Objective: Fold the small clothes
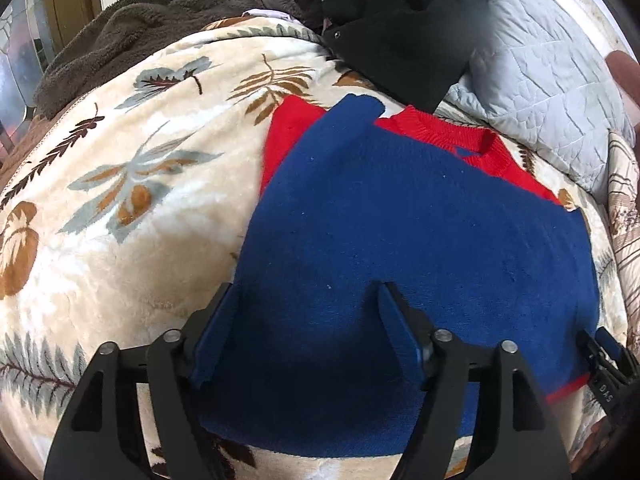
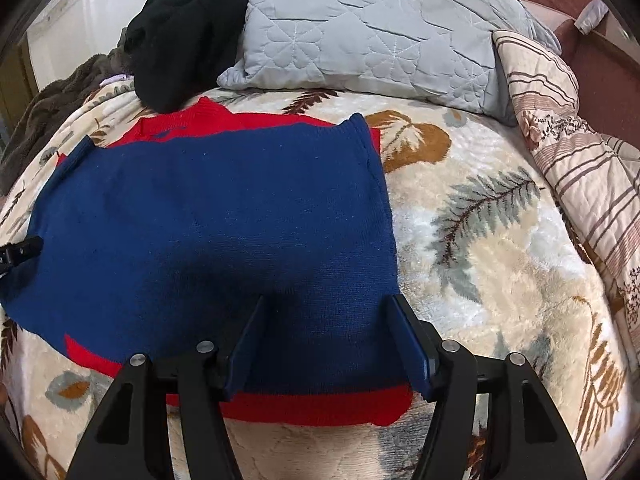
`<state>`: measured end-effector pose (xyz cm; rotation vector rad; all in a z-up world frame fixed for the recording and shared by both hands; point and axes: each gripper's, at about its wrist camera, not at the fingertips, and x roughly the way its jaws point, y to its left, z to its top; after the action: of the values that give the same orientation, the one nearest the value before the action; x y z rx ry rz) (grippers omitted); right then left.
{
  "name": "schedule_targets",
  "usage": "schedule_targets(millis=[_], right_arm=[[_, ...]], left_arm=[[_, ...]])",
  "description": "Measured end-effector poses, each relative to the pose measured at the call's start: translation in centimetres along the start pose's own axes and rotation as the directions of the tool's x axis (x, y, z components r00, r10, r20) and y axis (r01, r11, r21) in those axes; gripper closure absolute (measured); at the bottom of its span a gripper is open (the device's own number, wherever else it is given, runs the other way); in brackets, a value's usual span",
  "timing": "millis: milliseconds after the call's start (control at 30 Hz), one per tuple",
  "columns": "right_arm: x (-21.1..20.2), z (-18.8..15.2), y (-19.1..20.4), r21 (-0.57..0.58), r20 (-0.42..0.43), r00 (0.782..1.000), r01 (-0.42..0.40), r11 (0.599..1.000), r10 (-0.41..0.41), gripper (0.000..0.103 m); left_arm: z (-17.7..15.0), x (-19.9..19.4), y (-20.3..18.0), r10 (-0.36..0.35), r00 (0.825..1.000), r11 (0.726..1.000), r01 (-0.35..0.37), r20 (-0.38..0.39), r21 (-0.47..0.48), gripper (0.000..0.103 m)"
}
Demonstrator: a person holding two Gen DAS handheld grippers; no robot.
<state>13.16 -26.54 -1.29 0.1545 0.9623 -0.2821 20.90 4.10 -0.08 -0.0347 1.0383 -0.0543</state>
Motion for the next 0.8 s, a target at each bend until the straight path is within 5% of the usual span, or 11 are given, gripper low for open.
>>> schedule_targets(millis=[167,333,500,800], right_arm=[[-0.5,0.4,-0.3,0.020,0.029,1.000,0.010,1.000,-0.011,0.039],[-2.1,1.3,-2.9,0.127,0.130,0.991,-0.032,0.991,0.016,0.040],[1.4,1.1,-3.9,0.137,0.011,1.000,-0.002,0.991,0.001,0.043],[1.1,1.3,-3.0,0.096,0.023,0.999,0.038,0.995,-0.040,0.043]], left_arm=[[0.2,-0.3,0.2,0.004,1.000,1.000,-0.004,-0.006,-0.020,0.027],[1.2,-2.7,1.1,-0.006,0.996,0.998,0.011,0.089,-0.058,0.027],[1.1,1.3,2.3,0.009,0.998,0.995,-0.016,-0.068,-0.099,0.026],[1.3,1.3,2.6,-0.015,0.998,0.992,0.007,-0.063,-0.129,0.024]])
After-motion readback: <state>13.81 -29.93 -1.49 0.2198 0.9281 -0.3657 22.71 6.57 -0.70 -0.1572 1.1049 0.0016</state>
